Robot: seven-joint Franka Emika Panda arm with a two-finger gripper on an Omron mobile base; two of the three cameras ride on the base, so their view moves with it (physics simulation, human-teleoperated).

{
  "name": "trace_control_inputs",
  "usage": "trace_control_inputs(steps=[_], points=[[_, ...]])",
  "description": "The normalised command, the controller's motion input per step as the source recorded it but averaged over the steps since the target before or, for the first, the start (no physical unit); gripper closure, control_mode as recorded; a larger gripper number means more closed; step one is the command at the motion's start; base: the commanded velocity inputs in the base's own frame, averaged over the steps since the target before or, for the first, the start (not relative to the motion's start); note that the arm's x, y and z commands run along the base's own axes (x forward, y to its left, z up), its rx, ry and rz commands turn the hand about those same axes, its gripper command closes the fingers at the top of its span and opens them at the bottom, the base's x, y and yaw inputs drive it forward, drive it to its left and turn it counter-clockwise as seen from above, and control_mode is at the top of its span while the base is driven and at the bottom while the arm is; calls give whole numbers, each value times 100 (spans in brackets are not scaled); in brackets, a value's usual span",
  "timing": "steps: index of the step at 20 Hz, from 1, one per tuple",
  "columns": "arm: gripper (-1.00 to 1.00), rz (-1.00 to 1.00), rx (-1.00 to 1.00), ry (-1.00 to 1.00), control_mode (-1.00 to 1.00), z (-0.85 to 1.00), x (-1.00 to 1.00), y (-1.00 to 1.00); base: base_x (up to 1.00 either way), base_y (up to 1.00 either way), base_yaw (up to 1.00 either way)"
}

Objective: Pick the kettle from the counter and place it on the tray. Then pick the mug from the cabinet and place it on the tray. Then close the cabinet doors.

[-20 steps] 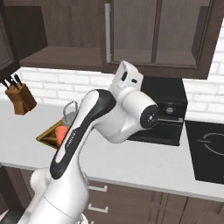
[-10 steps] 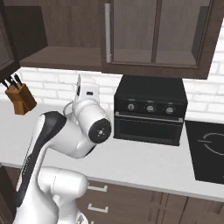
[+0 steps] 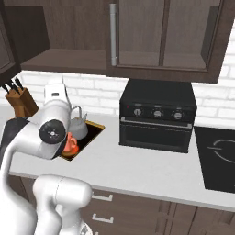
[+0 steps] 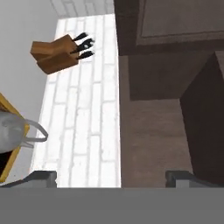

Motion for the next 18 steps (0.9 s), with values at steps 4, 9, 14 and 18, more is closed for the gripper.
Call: trace_control_inputs(steps=[4,9,14,18], points=[[-100,-7,0,-39,-100,0,38,31,0,0,0],[-100,-13,0,-39,-100,0,44,43,0,0,0],[-100,-18,0,-42,-100,-1,17,42,0,0,0],[-100,-29,-2,-38,-100,0,0,38,0,0,0]])
